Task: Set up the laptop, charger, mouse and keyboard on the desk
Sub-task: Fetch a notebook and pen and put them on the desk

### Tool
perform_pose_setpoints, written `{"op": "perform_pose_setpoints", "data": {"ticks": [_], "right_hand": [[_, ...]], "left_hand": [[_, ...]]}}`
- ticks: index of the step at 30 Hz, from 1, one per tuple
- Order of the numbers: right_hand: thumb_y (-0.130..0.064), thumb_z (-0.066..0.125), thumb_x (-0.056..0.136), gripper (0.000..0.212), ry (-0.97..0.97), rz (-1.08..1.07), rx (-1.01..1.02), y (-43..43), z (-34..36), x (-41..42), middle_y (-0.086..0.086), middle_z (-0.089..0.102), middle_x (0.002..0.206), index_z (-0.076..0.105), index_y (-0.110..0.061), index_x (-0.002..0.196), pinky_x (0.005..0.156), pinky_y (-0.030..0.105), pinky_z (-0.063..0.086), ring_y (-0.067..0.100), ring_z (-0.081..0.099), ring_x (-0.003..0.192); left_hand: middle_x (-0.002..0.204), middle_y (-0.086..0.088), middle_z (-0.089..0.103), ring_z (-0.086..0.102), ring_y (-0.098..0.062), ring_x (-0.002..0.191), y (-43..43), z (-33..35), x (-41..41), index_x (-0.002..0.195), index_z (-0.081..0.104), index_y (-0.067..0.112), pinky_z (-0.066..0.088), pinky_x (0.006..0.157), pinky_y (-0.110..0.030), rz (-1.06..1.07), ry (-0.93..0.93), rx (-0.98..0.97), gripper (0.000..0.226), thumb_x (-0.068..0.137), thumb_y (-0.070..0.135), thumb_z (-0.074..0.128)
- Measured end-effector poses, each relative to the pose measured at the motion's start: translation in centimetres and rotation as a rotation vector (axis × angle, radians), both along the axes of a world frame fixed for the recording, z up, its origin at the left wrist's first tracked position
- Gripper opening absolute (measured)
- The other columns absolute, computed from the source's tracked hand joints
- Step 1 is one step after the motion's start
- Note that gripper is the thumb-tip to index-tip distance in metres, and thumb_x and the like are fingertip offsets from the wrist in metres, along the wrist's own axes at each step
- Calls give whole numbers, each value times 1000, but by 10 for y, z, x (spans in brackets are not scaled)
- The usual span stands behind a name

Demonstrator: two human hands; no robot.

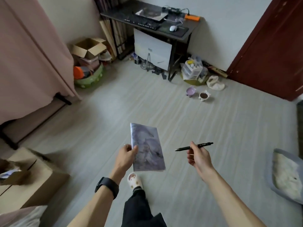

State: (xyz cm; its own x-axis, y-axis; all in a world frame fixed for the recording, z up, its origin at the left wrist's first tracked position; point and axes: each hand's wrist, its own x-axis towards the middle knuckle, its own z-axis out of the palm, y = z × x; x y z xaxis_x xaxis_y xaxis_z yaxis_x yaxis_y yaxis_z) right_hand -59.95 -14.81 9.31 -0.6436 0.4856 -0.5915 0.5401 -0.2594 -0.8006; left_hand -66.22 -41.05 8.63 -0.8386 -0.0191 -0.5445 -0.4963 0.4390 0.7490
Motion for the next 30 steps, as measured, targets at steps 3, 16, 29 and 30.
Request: {"op": "perform_pose_setpoints", "data": {"ticks": [3, 16, 29, 30], "right_hand": [[-38, 57, 98, 30, 5, 21, 20, 8, -2, -100, 5, 64, 72, 59, -11, 84, 61, 33, 46, 18, 56, 62], [-43, 53, 100, 35, 0, -72, -27, 36, 10, -499, 7, 63, 73, 59, -12, 87, 59, 31, 44, 18, 55, 61], [-42, 51, 101, 35, 62, 139, -47, 79, 1, -933, 8, 63, 78, 60, -9, 92, 54, 29, 45, 18, 58, 66], [-42, 51, 101, 35, 57, 159, -42, 80, 6, -965, 8, 63, 78, 60, -9, 92, 55, 29, 45, 18, 58, 66]], "left_hand": [[77, -9, 64, 61, -21, 66, 2, -9, -94, 79, 57, 6, 44, 58, -31, 32, -2, 13, 29, 94, 30, 58], [85, -8, 70, 67, -28, 79, 3, 8, -528, 87, 62, 5, 47, 61, -32, 51, 33, -98, 33, 92, 38, 59], [73, -5, 65, 58, -22, 64, 40, 11, -908, 74, 56, 10, 44, 60, -33, 244, 118, -129, 32, 93, 36, 59], [72, -5, 63, 57, -23, 64, 38, 12, -935, 72, 54, 12, 43, 60, -33, 265, 124, -129, 32, 92, 37, 59]]}}
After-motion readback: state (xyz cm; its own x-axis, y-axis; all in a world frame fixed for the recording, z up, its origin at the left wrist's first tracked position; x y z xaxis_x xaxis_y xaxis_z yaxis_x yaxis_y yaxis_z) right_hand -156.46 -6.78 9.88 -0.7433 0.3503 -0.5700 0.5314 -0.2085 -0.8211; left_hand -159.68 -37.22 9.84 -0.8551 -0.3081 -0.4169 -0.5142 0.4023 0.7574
